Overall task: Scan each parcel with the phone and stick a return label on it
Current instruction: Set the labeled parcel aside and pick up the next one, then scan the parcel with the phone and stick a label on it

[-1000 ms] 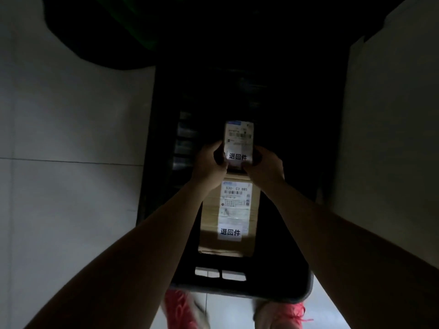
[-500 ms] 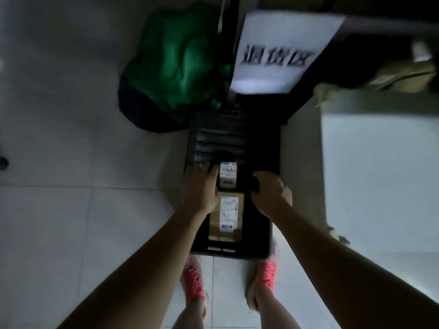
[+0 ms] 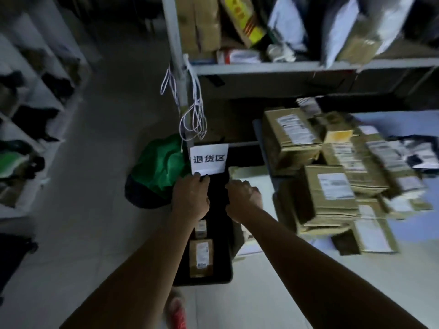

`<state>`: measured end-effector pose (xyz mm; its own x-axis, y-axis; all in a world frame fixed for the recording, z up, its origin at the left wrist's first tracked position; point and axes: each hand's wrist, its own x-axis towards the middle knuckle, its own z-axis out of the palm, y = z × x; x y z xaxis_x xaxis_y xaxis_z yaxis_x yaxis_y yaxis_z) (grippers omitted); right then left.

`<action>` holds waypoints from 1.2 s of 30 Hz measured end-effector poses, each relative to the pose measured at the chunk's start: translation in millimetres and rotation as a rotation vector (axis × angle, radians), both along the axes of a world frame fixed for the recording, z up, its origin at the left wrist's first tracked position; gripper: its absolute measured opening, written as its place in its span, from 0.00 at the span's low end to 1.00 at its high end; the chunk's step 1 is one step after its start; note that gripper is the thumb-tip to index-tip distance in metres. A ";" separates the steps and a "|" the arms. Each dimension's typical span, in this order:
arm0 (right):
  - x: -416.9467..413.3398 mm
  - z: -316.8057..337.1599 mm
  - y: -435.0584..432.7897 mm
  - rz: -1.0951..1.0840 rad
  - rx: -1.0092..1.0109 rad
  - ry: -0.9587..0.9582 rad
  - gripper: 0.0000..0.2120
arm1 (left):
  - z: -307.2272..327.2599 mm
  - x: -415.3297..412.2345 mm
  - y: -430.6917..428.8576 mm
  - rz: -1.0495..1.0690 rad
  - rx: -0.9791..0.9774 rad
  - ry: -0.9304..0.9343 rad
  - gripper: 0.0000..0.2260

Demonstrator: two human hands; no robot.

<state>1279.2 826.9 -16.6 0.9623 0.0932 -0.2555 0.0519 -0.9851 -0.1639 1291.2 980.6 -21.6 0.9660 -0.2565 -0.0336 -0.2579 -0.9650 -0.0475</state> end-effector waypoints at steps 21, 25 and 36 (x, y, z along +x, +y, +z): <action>-79.2 85.5 -274.7 -0.599 0.592 -0.104 0.33 | 71.0 -69.8 -248.3 0.232 -0.857 0.419 0.19; -75.7 59.8 -282.4 -0.580 0.745 -0.005 0.20 | 40.9 -71.6 -269.7 0.305 -1.006 0.339 0.20; -43.5 115.1 -410.4 -0.679 0.988 -0.286 0.21 | 105.6 -20.8 -412.9 0.114 -1.070 0.012 0.13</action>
